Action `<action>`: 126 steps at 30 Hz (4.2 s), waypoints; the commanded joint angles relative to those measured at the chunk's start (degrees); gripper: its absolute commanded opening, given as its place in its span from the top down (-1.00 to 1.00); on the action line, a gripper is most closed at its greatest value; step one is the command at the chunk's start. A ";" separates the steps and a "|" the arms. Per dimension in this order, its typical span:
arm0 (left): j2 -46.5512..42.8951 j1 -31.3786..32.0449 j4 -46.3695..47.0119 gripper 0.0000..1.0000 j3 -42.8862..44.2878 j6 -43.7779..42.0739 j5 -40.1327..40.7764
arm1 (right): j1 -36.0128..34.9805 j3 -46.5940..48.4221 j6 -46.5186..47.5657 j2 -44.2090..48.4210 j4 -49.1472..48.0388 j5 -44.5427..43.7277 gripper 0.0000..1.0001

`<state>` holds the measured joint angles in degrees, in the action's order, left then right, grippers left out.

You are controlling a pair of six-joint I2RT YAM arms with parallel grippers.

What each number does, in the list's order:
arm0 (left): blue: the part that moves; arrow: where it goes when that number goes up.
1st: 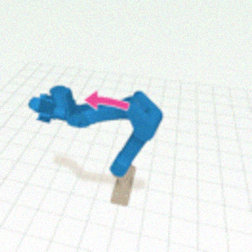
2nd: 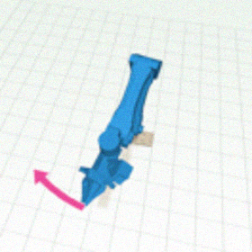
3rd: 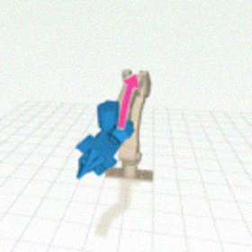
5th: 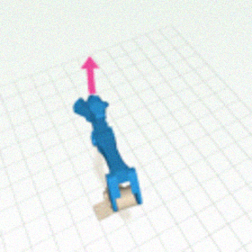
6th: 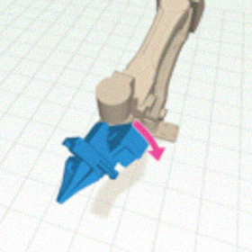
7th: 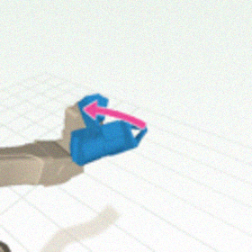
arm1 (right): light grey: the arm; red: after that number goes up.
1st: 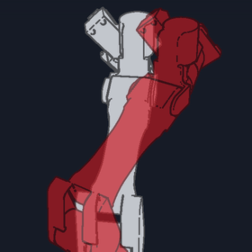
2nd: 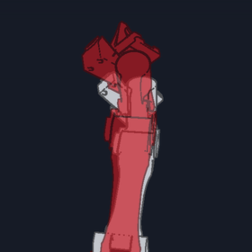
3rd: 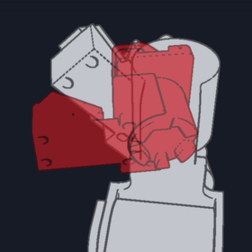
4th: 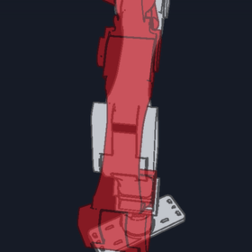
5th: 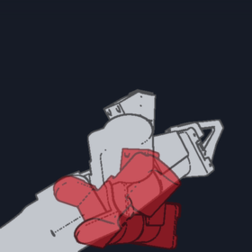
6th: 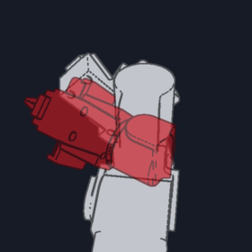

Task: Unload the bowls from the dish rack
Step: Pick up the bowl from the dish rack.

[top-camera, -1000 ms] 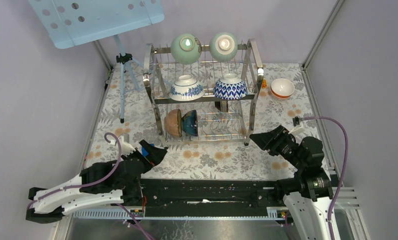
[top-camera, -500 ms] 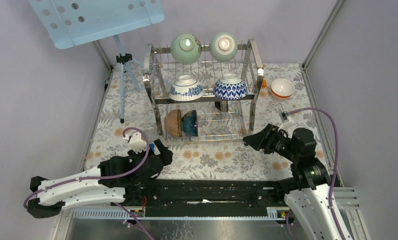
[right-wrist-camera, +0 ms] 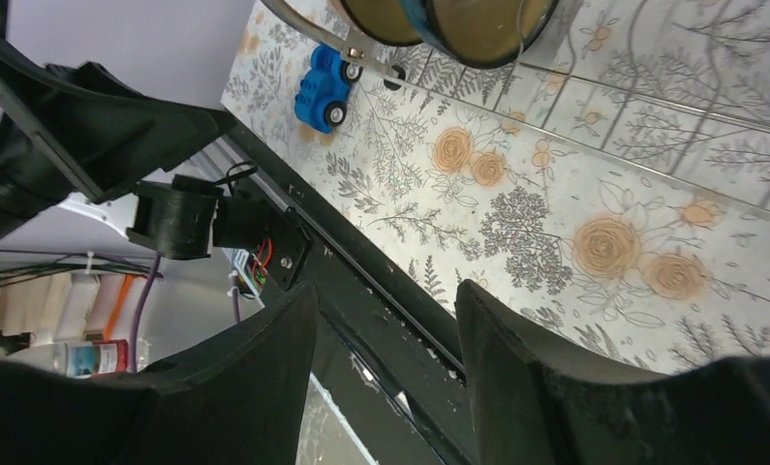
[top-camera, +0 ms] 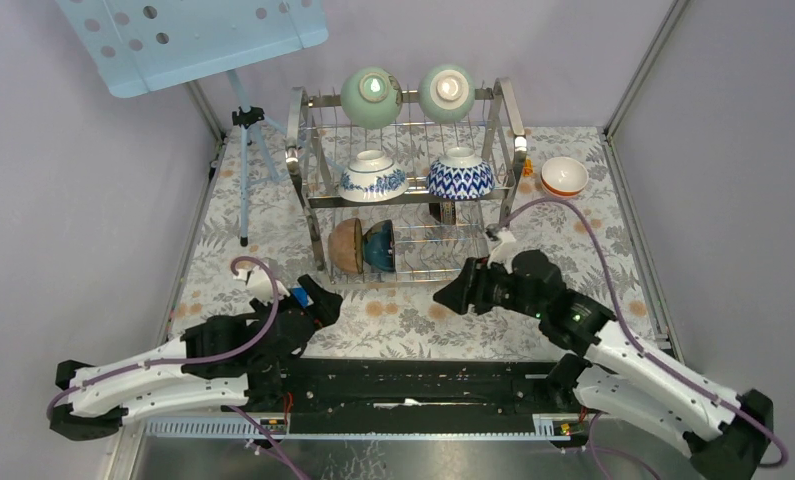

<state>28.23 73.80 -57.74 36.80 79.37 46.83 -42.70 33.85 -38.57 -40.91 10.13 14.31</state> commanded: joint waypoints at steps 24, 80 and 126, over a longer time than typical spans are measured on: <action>-5.94 -0.02 -0.62 -0.98 -1.98 -0.89 3.94 | -17.48 -2.88 -2.15 -38.00 -64.21 -34.06 -0.21; 1.42 -0.05 -1.07 -0.98 -3.22 1.40 2.94 | -0.29 -4.22 10.97 -66.37 -96.85 10.29 0.05; 0.60 -0.03 -1.96 -0.97 -3.80 2.99 3.07 | 1.23 -0.12 -0.47 -73.42 -108.48 13.47 1.00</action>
<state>29.23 73.80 -59.92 33.17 81.73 48.88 -42.37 32.99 -35.70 -112.77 -93.38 25.17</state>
